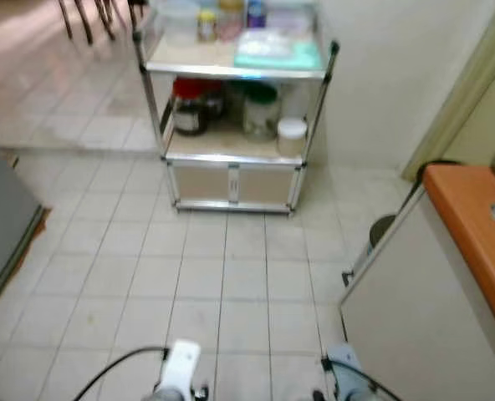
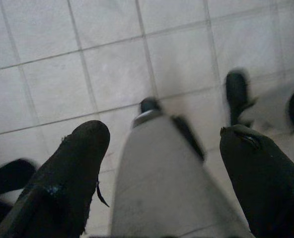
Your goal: Kitchen organization
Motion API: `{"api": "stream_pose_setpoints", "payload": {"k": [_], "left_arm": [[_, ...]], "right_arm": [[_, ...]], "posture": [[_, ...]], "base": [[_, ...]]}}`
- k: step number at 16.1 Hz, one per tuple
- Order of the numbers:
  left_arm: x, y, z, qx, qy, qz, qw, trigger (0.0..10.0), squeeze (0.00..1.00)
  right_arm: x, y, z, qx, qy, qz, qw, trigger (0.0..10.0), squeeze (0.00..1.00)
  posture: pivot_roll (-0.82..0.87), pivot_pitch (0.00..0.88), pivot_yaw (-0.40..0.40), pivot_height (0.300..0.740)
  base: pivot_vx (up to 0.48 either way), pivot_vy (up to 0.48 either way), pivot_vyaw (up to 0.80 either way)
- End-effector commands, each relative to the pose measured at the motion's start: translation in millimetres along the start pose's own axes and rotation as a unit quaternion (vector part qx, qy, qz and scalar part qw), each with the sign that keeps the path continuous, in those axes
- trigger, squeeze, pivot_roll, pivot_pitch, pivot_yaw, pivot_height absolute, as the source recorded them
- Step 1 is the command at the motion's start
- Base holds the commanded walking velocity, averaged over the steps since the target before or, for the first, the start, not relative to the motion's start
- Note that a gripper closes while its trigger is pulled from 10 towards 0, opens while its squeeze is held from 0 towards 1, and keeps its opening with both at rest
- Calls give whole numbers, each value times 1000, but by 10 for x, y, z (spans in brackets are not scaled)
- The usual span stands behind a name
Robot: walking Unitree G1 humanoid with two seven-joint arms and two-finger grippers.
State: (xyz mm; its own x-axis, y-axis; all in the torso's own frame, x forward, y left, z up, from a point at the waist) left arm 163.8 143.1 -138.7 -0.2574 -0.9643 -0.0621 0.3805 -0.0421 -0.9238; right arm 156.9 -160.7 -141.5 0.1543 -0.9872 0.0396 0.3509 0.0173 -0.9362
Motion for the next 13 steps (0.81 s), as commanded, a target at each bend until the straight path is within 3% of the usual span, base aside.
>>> {"api": "stream_pose_setpoints", "payload": {"k": [1, 5, 7, 8, 9, 10, 11, 13], "left_arm": [[-64, -2, -99, -27, 7, 16, 999, 10000, 0], [-121, 2, 55, 1, 9, 34, 999, 10000, 0], [-255, -28, 413, 82, -3, 61, 995, 10000, 0], [-302, -74, 659, 136, 5, 59, 989, 10000, 0], [-312, -101, 769, 160, 11, 56, 986, 10000, 0], [-304, -161, 942, 202, 24, 47, 978, 10000, 0], [-291, -281, 1175, 265, 37, 38, 963, 10000, 0], [-325, -522, 1434, 344, 20, 51, 937, 10000, 0]], "right_arm": [[-12, 0, -110, -21, -14, -7, 1000, 10000, 0], [1, 4, 30, 7, -19, -14, 1000, 10000, 0], [14, -23, 507, 90, 14, -5, 996, 10000, 35], [18, -85, 849, 152, 15, 12, 988, 10000, 871], [22, -130, 1007, 184, 21, 22, 982, 10000, 1000], [38, -208, 1208, 227, 30, 36, 973, 10000, 1000], [72, -335, 1418, 282, 38, 47, 957, 10000, 1000], [134, -540, 1570, 350, 67, 57, 933, 10000, 1000]], "posture": [[-61, 12, 31, 740], [-64, 0, 32, 740], [-71, 0, 33, 740], [-74, 0, 33, 740], [-75, 0, 31, 740], [-76, 0, 29, 740], [-81, 0, 28, 740], [-91, 0, 35, 740]], "base": [[0, 0, 0], [0, 0, 0], [0, 0, 0], [0, 0, 0], [0, 0, 0], [0, 0, 0], [0, 0, 0], [0, 0, 0]]}}
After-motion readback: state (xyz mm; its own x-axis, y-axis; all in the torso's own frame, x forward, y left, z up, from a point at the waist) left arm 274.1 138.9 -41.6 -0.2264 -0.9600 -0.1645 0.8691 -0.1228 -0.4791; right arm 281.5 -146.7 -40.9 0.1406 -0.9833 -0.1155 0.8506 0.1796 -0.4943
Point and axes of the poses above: a point about 5 cm out from each wrist's last joint towards the gripper, its own y axis pointing out of the wrist towards the gripper, its own z axis along the axis of the wrist's last joint, x = y × z, the point moved 4 cm from there along y, pointing out of the wrist towards the gripper, and after that the axes turned 2 degrees about y, right-handed, at the moved point
